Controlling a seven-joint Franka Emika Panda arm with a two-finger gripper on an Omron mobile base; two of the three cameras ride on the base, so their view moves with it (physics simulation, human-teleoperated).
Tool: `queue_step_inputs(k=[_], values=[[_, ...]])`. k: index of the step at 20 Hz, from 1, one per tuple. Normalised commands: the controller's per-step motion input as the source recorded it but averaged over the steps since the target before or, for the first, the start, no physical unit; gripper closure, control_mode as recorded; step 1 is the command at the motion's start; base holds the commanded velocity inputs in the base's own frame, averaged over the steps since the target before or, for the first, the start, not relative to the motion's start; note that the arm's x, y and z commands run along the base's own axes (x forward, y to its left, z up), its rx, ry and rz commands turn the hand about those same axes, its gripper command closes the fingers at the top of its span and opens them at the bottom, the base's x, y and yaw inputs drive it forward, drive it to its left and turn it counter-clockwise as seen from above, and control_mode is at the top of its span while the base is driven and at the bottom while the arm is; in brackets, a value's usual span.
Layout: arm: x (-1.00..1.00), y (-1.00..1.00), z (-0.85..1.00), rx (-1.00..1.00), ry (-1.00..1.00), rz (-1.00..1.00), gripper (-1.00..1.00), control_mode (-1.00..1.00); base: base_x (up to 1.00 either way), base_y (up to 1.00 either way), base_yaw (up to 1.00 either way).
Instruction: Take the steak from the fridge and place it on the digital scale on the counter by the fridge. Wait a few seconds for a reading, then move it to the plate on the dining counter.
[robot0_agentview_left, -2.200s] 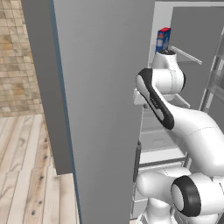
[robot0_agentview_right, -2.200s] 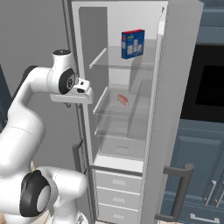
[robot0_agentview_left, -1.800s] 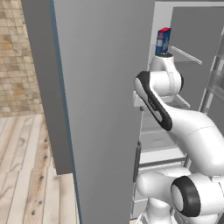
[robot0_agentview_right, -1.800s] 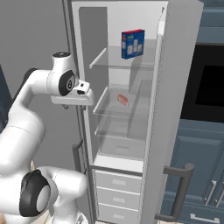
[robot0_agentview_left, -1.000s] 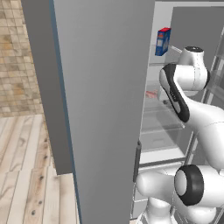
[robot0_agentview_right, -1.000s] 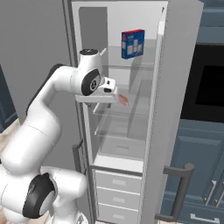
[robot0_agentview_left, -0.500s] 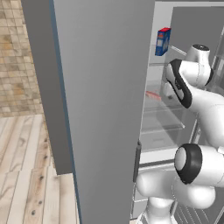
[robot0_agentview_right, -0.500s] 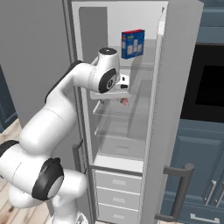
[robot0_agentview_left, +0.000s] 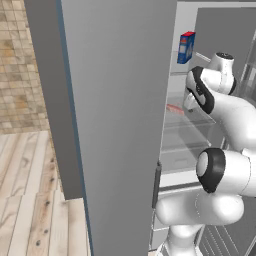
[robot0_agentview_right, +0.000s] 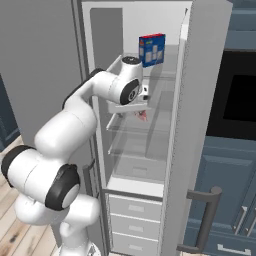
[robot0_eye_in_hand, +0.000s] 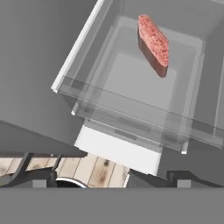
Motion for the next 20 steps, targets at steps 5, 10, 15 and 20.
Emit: queue_step_inputs(k=[5, 10, 15, 20], values=[[0.23, 0.00, -0.33, 0.00, 0.00, 0.01, -1.00, -1.00, 0.00, 0.00, 0.00], [0.39, -0.08, -0.43, 0.00, 0.00, 0.03, -1.00, -1.00, 0.00, 0.00, 0.00], [0.33, -0.02, -0.41, 0.01, -0.01, 0.04, -1.00, -1.00, 0.00, 0.00, 0.00], [0.33, -0.01, -0.04, 0.01, -0.02, 0.00, -1.00, -1.00, 0.00, 0.00, 0.00]])
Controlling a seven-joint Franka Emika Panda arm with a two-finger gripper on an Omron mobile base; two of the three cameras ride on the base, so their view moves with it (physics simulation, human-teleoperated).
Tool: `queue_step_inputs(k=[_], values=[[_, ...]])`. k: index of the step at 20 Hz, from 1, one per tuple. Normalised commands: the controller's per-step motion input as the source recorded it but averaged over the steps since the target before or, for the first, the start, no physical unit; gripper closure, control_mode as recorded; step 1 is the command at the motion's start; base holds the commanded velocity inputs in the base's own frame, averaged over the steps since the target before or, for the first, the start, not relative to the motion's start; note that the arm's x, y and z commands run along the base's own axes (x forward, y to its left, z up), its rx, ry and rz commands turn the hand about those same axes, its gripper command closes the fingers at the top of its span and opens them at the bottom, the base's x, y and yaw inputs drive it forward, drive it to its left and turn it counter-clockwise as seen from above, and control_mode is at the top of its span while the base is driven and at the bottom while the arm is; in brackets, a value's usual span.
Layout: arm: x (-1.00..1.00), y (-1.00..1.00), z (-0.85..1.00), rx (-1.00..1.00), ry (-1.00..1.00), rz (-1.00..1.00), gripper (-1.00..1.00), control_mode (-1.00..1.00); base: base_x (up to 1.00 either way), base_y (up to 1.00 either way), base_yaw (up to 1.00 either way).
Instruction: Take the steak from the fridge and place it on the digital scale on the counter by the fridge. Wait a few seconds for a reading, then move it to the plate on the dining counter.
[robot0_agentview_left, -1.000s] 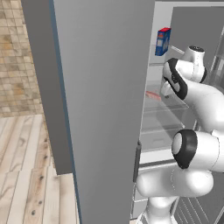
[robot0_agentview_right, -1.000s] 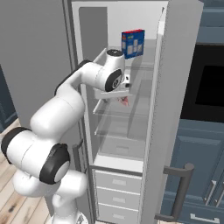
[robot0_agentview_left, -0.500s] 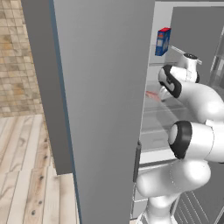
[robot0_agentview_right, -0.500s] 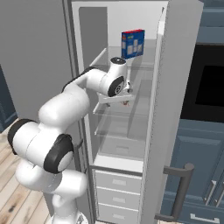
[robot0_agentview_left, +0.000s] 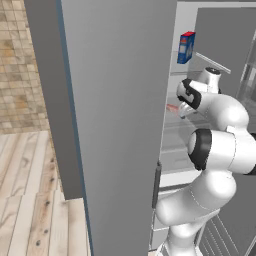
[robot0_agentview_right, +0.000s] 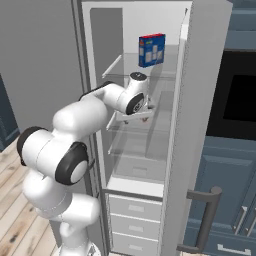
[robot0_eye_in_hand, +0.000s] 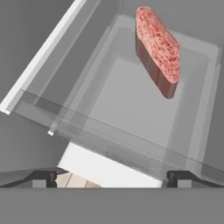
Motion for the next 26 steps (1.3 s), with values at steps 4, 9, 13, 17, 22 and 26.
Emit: queue_step_inputs(k=[4, 9, 13, 17, 22, 26], values=[[0.28, 0.00, 0.00, 0.01, -0.01, 0.00, -1.00, -1.00, 0.00, 0.00, 0.00], [0.34, 0.00, 0.00, 0.00, 0.00, 0.00, -1.00, -1.00, 0.00, 0.00, 0.00], [0.41, -0.04, -0.01, 0.00, 0.00, 0.00, -1.00, -1.00, 0.00, 0.00, 0.00], [0.34, -0.25, -0.20, 0.03, 0.00, 0.03, -1.00, -1.00, 0.00, 0.00, 0.00], [0.29, -0.20, -0.27, 0.04, 0.00, 0.04, -1.00, -1.00, 0.00, 0.00, 0.00], [0.19, -0.13, -0.29, 0.05, 0.00, 0.04, -1.00, -1.00, 0.00, 0.00, 0.00]])
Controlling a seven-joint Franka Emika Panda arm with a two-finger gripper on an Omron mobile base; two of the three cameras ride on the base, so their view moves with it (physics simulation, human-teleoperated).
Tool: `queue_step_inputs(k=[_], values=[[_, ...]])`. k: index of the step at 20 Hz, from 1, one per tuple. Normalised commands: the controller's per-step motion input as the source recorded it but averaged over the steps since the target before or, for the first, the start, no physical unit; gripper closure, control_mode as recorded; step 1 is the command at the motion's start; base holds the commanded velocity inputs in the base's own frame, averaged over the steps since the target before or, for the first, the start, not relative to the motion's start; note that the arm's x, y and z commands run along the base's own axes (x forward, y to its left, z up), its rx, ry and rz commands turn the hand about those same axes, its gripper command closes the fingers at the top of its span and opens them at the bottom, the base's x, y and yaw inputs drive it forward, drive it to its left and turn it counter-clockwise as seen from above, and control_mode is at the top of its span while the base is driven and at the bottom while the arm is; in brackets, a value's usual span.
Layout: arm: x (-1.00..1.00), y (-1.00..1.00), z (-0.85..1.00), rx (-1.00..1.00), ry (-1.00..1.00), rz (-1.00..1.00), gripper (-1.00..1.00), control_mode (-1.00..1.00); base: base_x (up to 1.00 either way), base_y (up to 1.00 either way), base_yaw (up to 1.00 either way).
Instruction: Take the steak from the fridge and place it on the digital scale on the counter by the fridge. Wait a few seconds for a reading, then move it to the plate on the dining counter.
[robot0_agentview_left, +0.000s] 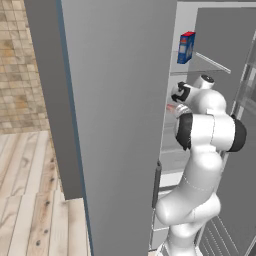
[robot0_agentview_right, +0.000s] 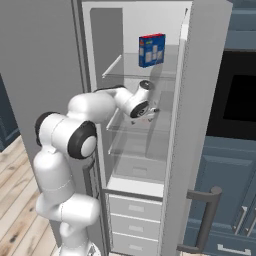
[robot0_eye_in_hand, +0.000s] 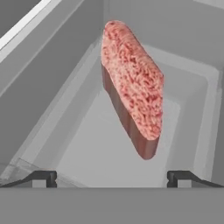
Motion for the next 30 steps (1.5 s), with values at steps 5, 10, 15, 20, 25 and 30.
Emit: queue_step_inputs(k=[5, 10, 15, 20, 25, 30], values=[[0.22, -0.11, -0.04, 0.05, 0.00, 0.03, -1.00, -1.00, 0.00, 0.00, 0.00], [0.30, -0.10, 0.00, 0.05, 0.00, 0.04, -1.00, -1.00, 0.00, 0.00, 0.00], [0.33, 0.00, 0.00, 0.02, 0.00, 0.04, -1.00, -1.00, 0.00, 0.00, 0.00], [0.26, 0.00, -0.06, 0.00, -0.01, 0.02, -1.00, -1.00, 0.00, 0.00, 0.00], [0.15, 0.00, -0.13, 0.00, -0.01, 0.02, -1.00, -1.00, 0.00, 0.00, 0.00], [-0.04, 0.00, -0.26, 0.00, 0.00, 0.03, -1.00, -1.00, 0.00, 0.00, 0.00]])
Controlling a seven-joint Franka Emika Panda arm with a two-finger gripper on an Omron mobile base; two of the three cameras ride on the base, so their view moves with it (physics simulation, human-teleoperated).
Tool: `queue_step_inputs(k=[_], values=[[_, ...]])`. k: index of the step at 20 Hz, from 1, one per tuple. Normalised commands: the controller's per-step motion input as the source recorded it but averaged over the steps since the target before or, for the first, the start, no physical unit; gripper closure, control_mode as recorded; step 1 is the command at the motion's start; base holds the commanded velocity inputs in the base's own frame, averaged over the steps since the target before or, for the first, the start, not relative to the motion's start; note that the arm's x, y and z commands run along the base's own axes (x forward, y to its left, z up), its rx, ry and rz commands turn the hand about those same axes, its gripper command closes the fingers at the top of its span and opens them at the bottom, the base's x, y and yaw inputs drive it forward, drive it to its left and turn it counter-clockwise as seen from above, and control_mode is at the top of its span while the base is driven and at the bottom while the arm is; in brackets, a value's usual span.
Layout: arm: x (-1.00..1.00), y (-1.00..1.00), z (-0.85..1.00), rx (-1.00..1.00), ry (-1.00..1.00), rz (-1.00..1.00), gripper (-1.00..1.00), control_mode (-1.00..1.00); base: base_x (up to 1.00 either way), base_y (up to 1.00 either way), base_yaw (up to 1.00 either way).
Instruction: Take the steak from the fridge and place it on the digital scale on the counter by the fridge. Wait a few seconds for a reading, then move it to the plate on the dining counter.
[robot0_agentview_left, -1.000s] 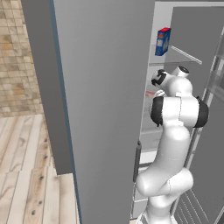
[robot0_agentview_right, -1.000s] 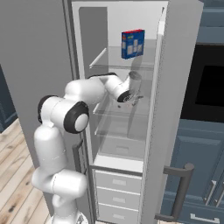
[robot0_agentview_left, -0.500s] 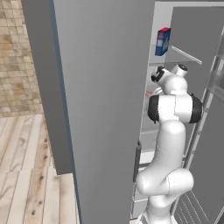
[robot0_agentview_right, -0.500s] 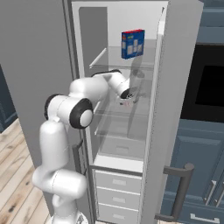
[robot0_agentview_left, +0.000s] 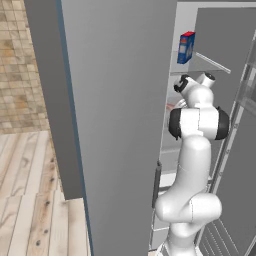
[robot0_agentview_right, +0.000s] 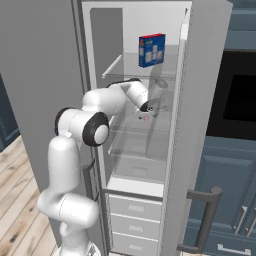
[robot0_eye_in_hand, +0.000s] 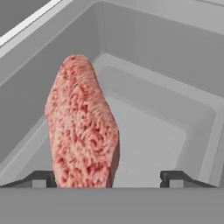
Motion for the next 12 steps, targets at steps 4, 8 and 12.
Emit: queue_step_inputs(k=[4, 8, 12], values=[[-0.06, 0.05, -0.13, 0.00, 0.00, 0.06, -1.00, -1.00, 0.00, 0.00, 0.00], [-0.04, 0.22, -0.01, -0.01, 0.00, 0.08, -1.00, -1.00, 0.00, 0.00, 0.00], [-0.06, 0.33, -0.19, 0.00, 0.00, 0.11, -1.00, -1.00, 0.00, 0.00, 0.00]])
